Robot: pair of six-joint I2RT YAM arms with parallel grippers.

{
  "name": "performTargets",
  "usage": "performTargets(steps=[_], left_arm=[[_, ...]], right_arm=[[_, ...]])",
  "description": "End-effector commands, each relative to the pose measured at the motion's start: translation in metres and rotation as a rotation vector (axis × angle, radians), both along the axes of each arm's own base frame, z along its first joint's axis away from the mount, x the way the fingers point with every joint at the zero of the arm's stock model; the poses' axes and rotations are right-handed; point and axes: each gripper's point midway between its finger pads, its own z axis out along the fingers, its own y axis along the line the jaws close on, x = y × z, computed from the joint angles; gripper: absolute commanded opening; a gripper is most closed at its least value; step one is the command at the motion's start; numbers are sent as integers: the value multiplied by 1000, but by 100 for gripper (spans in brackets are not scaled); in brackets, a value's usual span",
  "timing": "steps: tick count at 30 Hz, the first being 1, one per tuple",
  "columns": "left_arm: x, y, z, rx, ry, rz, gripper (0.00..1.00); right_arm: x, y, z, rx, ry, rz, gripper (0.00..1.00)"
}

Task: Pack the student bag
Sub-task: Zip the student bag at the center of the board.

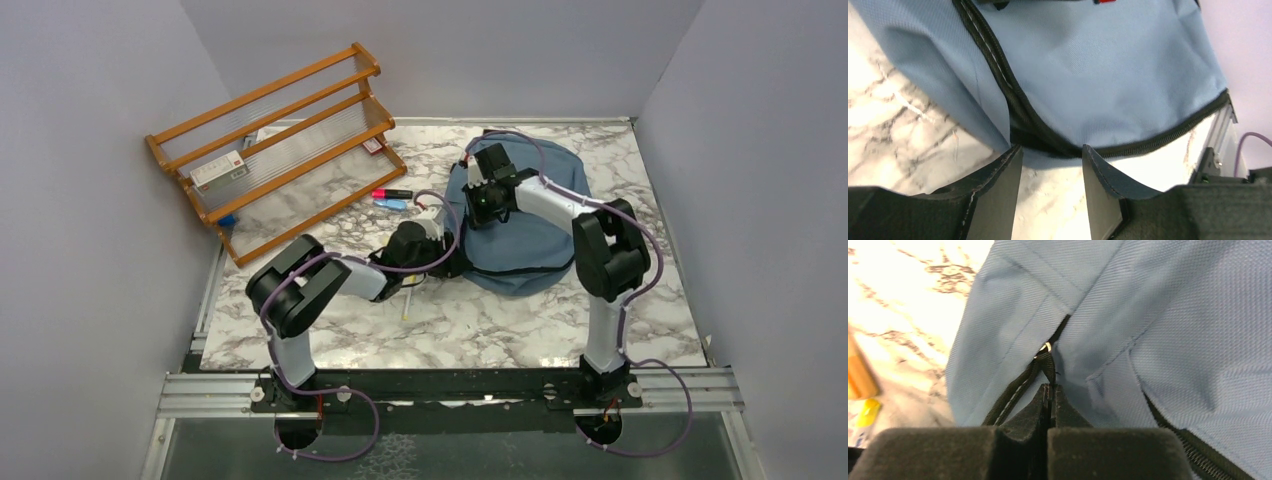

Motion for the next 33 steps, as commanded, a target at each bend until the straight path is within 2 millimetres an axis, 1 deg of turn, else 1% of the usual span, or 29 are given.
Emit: performTargets(steps=[1, 3, 4, 6, 8, 10, 12, 15, 16, 17, 19, 20, 22, 24, 26, 28, 33], left_arm=[[-12, 14, 38, -59, 1, -10, 51], [-5, 26, 63, -98, -37, 21, 54], [-1, 34, 73, -110, -50, 43, 56], [9, 50, 88, -123, -66, 87, 57], [20, 67, 96, -124, -69, 132, 59], [31, 81, 96, -98, -64, 175, 62], [43, 93, 90, -54, -49, 217, 66], [59, 99, 84, 1, -31, 242, 67], [65, 98, 82, 15, -26, 244, 67], [72, 95, 86, 20, -33, 243, 67], [84, 90, 84, 36, -30, 240, 67], [89, 87, 80, 48, -20, 237, 67], [101, 81, 77, 57, -12, 228, 68], [107, 71, 73, 52, 3, 201, 68], [109, 62, 67, 41, 25, 172, 69], [108, 53, 60, 41, 40, 144, 71], [95, 32, 51, 59, 38, 106, 72]], right_arm=[[-8, 21, 43, 130, -53, 82, 1], [-15, 26, 52, 167, -54, 114, 1], [-19, 28, 56, 186, -50, 132, 1], [-29, 32, 62, 220, -35, 163, 1], [-38, 35, 66, 248, -15, 186, 1], [-49, 36, 68, 274, 3, 206, 1], [-60, 36, 69, 297, 23, 225, 1], [-76, 34, 69, 315, 53, 241, 1], [-81, 33, 69, 322, 56, 246, 1], [-86, 31, 68, 326, 62, 242, 1], [-95, 27, 67, 330, 65, 231, 1], [-99, 25, 67, 333, 67, 226, 1], [-107, 23, 65, 341, 78, 226, 1], [-115, 21, 64, 349, 96, 226, 1], [-123, 19, 60, 351, 105, 223, 1], [-126, 16, 59, 351, 106, 215, 1], [-133, 11, 60, 356, 93, 190, 1]])
